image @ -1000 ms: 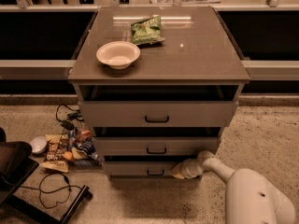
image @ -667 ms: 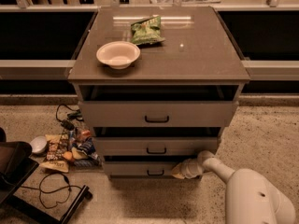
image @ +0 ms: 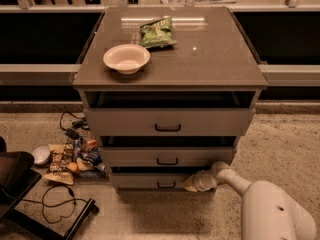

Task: Close bottom drawer

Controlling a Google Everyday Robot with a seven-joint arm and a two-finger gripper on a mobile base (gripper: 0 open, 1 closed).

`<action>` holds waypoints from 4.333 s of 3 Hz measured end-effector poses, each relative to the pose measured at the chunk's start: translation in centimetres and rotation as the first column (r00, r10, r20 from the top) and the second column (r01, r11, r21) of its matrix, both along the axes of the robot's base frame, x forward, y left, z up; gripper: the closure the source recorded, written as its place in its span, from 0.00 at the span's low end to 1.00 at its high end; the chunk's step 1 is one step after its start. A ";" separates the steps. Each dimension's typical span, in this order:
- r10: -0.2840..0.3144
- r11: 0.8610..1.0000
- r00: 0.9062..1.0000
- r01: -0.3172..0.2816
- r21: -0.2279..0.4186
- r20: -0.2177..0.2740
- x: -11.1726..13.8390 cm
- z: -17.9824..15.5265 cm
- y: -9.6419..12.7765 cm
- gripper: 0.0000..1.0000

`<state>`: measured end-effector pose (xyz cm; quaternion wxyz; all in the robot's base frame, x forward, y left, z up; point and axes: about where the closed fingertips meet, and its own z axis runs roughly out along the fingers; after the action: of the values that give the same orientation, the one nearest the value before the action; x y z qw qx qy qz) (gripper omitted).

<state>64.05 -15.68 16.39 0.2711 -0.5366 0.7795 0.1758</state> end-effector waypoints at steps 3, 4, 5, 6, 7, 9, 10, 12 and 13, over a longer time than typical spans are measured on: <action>0.002 1.000 1.000 -0.002 0.001 -0.003 -0.1 -0.2 0.2 0.39; 0.002 1.000 1.000 -0.002 0.001 -0.003 -0.5 -0.2 0.1 0.62; 0.002 1.000 1.000 -0.002 0.001 -0.003 -0.5 -0.2 0.1 0.85; 0.012 0.999 1.000 -0.013 -0.044 -0.026 -2.5 0.1 -0.6 1.00; -0.032 0.977 0.999 0.029 -0.212 -0.009 -3.3 4.3 -7.2 1.00; -0.111 0.940 0.994 0.109 -0.322 0.011 -4.9 13.9 -11.2 1.00; -0.111 0.940 0.994 0.109 -0.322 0.011 -4.9 13.9 -11.2 1.00; -0.063 0.915 0.993 0.017 -0.403 -0.103 -11.6 15.7 -14.5 1.00; -0.079 0.873 0.989 0.007 -0.487 -0.128 -15.7 19.6 -16.5 1.00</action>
Offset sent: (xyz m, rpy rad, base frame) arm 0.0000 0.0000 0.0000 0.0000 0.0000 0.0000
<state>48.39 -32.20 36.00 0.0750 -0.5557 0.8280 0.0069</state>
